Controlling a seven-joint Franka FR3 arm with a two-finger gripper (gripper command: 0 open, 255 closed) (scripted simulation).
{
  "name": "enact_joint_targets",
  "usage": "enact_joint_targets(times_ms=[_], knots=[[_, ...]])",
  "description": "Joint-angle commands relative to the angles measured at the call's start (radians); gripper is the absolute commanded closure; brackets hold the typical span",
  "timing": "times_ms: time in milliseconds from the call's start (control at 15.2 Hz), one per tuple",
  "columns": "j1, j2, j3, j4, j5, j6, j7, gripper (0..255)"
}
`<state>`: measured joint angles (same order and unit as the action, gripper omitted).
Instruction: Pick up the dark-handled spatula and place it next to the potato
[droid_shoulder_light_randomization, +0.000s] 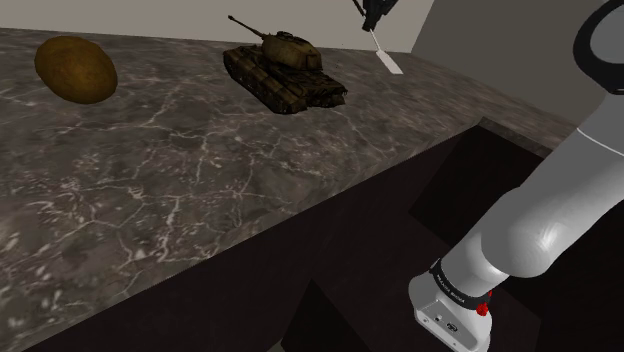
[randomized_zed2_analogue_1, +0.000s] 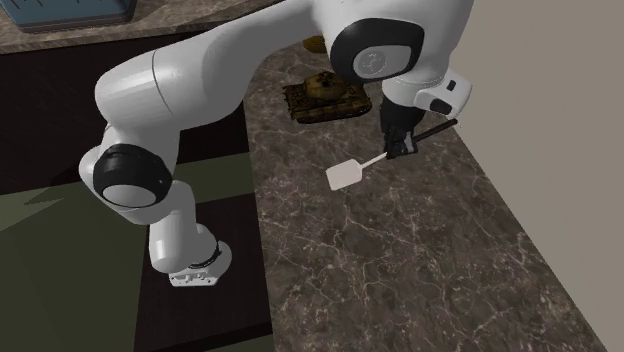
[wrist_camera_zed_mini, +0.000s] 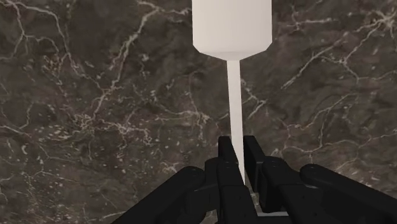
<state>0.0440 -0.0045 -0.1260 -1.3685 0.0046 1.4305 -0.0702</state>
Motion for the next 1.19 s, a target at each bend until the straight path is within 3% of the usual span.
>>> enact_joint_targets(times_ms=[0, 132, 594, 1122], knots=[[-0.001, 0.021, -0.001, 0.06, 0.003, -0.04, -0.002, 255], [-0.002, 0.036, -0.002, 0.102, 0.005, -0.067, -0.003, 255], [0.087, -0.049, 0.089, -0.002, -0.013, -0.048, 0.173, 255], [0.179, -0.073, 0.2, -0.028, -0.019, -0.048, 0.375, 255]])
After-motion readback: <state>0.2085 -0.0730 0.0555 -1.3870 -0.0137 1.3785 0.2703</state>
